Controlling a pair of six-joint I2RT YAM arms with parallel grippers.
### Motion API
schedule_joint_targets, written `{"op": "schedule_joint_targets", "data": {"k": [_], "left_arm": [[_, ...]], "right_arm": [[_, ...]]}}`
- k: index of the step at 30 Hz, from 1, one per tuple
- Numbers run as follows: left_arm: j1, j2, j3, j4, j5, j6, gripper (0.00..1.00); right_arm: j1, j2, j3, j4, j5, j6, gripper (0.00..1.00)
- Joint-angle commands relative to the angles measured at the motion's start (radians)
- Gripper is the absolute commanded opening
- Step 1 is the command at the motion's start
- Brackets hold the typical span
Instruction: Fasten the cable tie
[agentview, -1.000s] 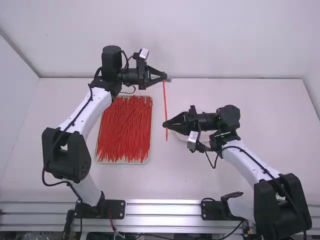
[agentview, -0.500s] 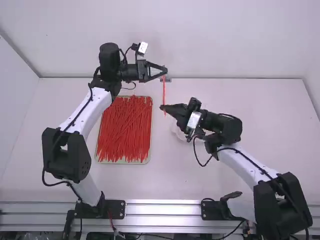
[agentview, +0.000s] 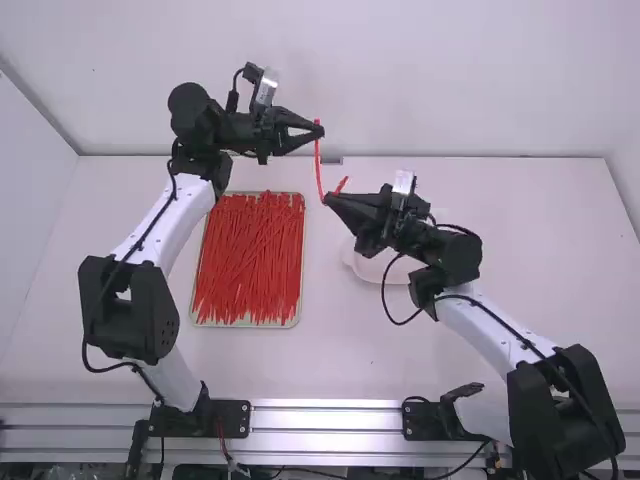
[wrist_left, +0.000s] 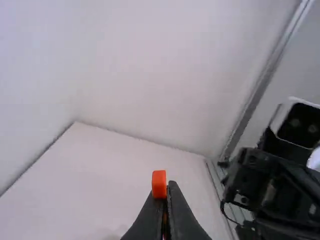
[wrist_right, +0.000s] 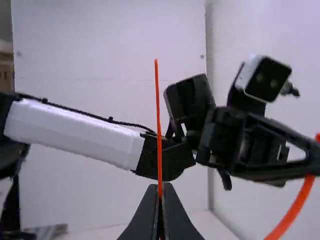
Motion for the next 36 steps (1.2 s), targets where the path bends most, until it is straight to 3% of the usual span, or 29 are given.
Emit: {"op": "schedule_joint_targets", "data": {"k": [1, 7, 12, 20, 24, 36], "left_arm": [[0.0, 0.0, 0.028, -0.003, 0.042, 0.054, 0.02], [-0.005, 0.0, 0.028, -0.124, 0.044, 0.198, 0.02], [-0.006, 0.0, 0.028, -0.321, 0.045, 0.411, 0.02], [-0.024, 0.0, 0.028, -0.512, 0.067, 0.707, 0.02], [-0.035, 0.0, 0.023, -0.518, 0.137, 0.791, 0.02], [-0.054, 0.0, -0.047, -0.517, 0.122, 0.928, 0.02]], "right_arm": [[0.004, -0.003, 0.029, -0.01, 0.006, 0.122, 0.0], [0.03, -0.004, 0.029, -0.074, 0.005, 0.17, 0.0], [0.054, -0.004, 0.029, -0.177, 0.044, 0.216, 0.0], [0.027, -0.003, 0.029, -0.274, -0.014, 0.34, 0.0], [0.027, -0.004, 0.029, -0.308, -0.053, 0.398, 0.0], [0.029, -0.004, 0.028, -0.432, -0.083, 0.452, 0.0]]}}
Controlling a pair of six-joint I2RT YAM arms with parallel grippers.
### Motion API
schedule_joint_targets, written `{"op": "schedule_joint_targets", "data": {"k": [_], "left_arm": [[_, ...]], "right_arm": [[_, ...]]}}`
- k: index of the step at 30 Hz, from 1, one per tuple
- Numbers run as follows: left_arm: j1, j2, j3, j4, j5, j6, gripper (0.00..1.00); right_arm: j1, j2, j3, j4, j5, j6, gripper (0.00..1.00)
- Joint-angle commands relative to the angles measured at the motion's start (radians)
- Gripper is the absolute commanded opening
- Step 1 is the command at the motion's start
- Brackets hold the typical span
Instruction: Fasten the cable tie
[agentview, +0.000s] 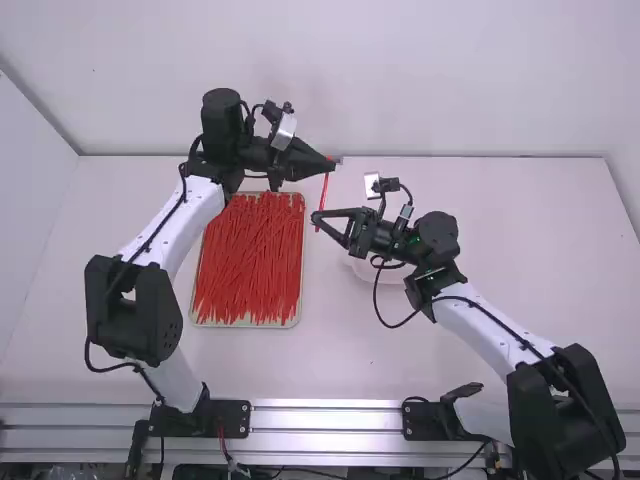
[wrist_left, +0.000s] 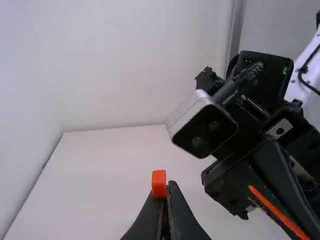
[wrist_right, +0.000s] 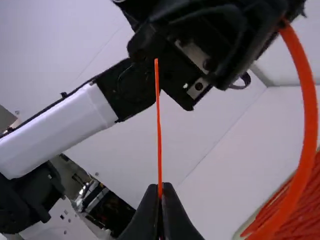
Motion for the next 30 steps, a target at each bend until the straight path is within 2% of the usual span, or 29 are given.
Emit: {"op": "schedule_joint_targets", "data": {"k": [1, 8, 19, 30], "left_arm": [[0.004, 0.0, -0.035, -0.001, 0.021, 0.1, 0.02], [0.017, 0.0, -0.1, 0.0, 0.021, 0.31, 0.01], [0.017, 0.0, -0.103, 0.04, 0.035, 0.327, 0.02], [0.008, 0.0, -0.105, 0.033, 0.035, 0.331, 0.02]], "right_arm": [[0.002, -0.004, 0.028, -0.013, -0.014, 0.019, 0.0], [0.0, -0.004, 0.028, -0.026, -0.017, 0.055, 0.0], [0.0, -0.004, 0.028, -0.111, 0.018, 0.044, 0.0], [-0.015, -0.004, 0.028, -0.108, 0.018, 0.045, 0.0]]}}
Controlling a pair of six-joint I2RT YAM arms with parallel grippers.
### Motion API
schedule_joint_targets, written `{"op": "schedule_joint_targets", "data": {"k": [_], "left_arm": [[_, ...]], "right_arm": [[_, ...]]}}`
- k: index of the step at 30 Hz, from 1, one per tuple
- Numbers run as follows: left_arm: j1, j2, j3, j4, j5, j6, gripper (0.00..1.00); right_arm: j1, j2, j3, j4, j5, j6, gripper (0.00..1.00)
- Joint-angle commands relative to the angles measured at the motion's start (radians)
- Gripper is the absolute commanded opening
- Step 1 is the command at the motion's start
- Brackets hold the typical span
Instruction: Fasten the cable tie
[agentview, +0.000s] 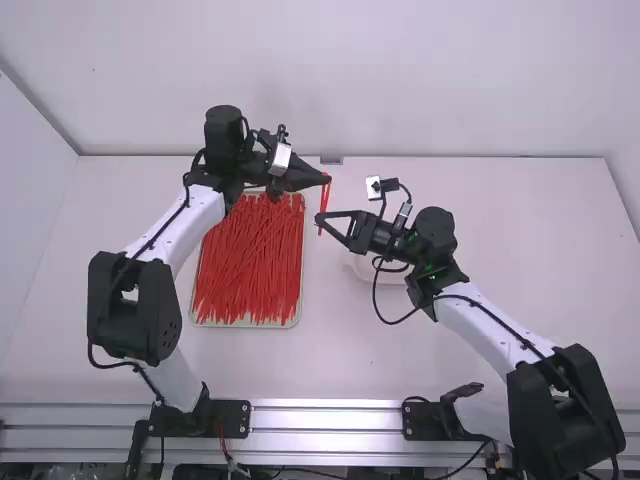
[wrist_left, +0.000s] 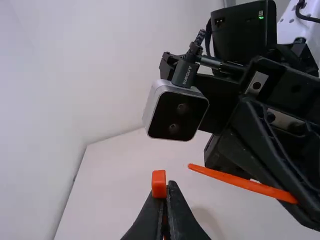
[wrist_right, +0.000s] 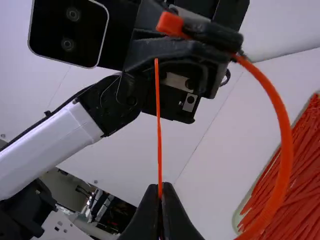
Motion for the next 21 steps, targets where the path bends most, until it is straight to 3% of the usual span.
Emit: {"op": "schedule_joint_targets", "data": {"k": [1, 21], "left_arm": [[-0.004, 0.0, -0.002, 0.001, 0.025, 0.022, 0.02], [-0.036, 0.0, -0.002, -0.006, 0.025, 0.074, 0.02]], "right_arm": [[0.0, -0.004, 0.028, 0.003, -0.005, 0.005, 0.0], [-0.005, -0.004, 0.028, -0.014, 0.0, 0.004, 0.0]]}}
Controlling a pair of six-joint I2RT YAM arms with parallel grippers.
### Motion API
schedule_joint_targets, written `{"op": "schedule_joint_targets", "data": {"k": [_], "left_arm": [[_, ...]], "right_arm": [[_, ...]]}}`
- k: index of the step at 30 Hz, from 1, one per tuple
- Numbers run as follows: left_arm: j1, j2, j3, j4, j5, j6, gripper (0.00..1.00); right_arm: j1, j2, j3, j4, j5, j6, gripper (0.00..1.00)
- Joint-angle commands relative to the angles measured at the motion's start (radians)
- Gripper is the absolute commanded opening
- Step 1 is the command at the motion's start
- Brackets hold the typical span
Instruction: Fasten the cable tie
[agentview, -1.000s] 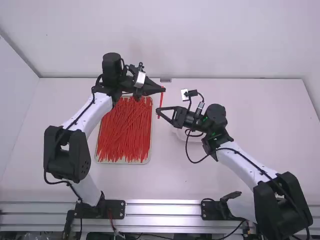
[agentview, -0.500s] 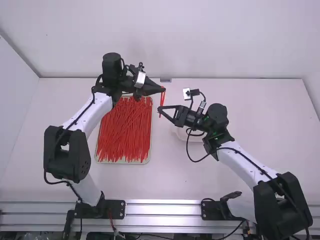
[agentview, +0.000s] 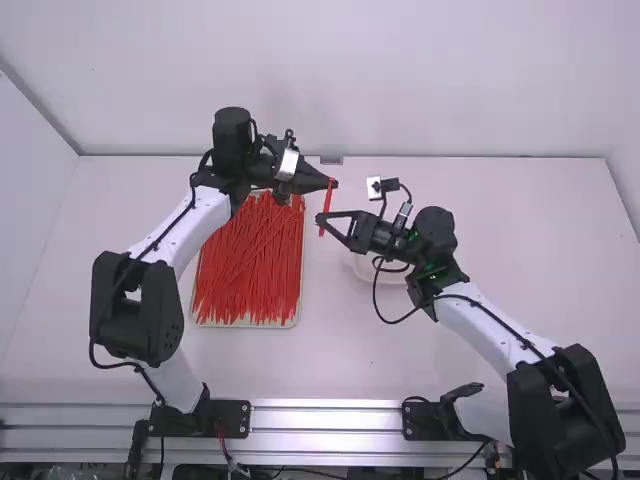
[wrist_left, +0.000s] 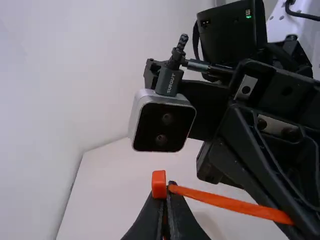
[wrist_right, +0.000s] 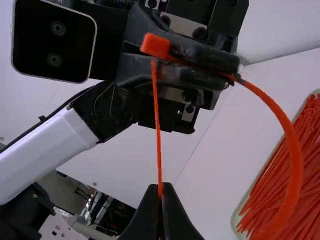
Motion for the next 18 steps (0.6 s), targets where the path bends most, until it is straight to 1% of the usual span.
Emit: {"op": "schedule_joint_targets", "data": {"k": [1, 5, 18], "left_arm": [[-0.002, 0.0, -0.001, 0.003, 0.026, 0.022, 0.01], [-0.008, 0.0, -0.002, -0.002, 0.026, 0.022, 0.01], [-0.008, 0.0, -0.002, -0.004, 0.026, 0.022, 0.02]], "right_arm": [[0.0, -0.004, 0.028, -0.001, -0.005, 0.003, 0.0], [-0.011, -0.004, 0.028, 0.002, -0.005, 0.003, 0.0], [-0.01, -0.004, 0.028, 0.02, 0.015, 0.004, 0.0]]}}
